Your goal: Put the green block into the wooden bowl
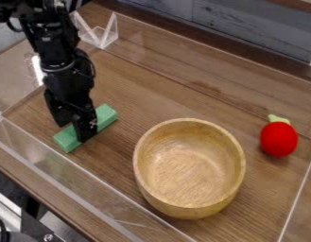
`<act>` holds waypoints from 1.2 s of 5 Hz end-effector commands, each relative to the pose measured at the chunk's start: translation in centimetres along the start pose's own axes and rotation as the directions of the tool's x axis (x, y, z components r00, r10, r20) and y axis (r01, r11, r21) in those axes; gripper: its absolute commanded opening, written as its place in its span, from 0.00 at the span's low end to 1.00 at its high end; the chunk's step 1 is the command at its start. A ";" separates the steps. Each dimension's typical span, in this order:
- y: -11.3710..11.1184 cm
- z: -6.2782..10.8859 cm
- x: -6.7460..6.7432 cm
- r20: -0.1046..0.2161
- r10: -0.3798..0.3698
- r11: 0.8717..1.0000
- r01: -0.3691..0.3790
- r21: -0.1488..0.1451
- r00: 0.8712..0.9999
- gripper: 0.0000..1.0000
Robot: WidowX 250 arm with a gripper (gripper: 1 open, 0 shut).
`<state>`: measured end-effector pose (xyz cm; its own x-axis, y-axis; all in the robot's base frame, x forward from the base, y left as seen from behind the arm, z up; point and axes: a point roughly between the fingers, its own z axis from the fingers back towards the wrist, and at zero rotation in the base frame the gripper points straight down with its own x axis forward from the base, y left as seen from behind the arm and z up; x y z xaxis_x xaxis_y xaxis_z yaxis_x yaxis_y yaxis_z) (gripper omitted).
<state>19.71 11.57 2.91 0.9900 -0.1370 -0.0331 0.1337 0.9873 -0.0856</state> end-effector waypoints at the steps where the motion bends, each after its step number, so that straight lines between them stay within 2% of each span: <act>1: 0.3 0.0 0.6 0.023 0.014 1.000 -0.014 0.011 1.000 1.00; 2: 0.2 -0.6 0.9 0.023 0.020 1.000 -0.020 0.008 1.000 0.00; 6: -1.9 1.7 1.5 0.035 0.053 0.998 -0.051 -0.042 0.998 0.00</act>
<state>19.93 9.16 3.29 0.9950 -0.0787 -0.0609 0.0680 0.9845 -0.1617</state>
